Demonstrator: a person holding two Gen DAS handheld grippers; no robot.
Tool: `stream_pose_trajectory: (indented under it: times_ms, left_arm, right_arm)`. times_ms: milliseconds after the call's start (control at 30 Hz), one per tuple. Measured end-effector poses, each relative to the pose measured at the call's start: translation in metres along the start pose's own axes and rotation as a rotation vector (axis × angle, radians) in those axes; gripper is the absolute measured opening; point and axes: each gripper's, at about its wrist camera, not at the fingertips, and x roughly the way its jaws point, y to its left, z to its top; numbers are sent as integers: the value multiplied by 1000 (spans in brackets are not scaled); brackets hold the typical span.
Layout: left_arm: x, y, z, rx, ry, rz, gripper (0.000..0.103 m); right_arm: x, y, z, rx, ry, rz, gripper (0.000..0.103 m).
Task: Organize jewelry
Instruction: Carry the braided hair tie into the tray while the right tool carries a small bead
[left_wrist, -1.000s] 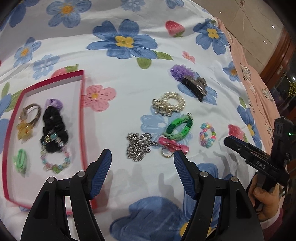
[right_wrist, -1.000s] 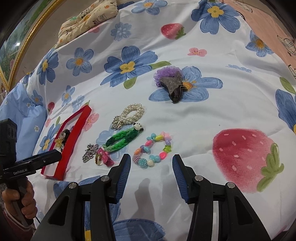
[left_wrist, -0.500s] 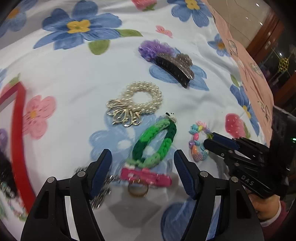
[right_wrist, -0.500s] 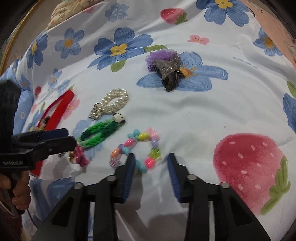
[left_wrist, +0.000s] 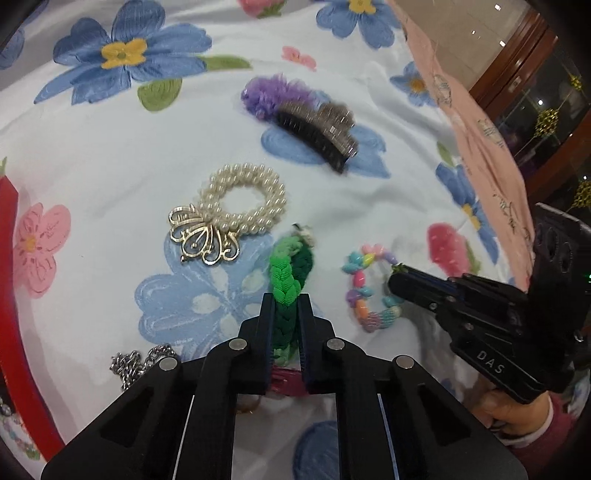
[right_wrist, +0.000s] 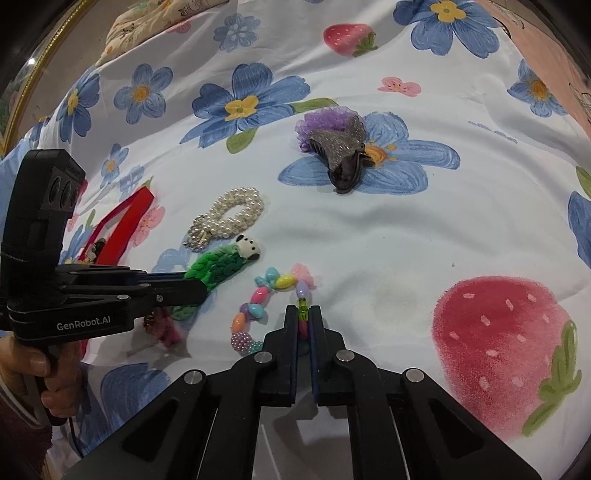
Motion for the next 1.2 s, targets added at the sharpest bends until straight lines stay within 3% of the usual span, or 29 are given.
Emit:
stream_pose_trajectory:
  times_ms: [300,633,1200]
  left_arm:
    - [-58,2,-4,-47,-130,-32,9]
    - [-115,39,-45,-188,-230,-10,9]
    - [-171,88,-106,-340,-313,52,9]
  right_arm:
    - [-28,18,15,-17,-68,50,5]
    - [-44,54,22,-73,-107,109,5]
    - [-41,128,19,-177,-90,224,5]
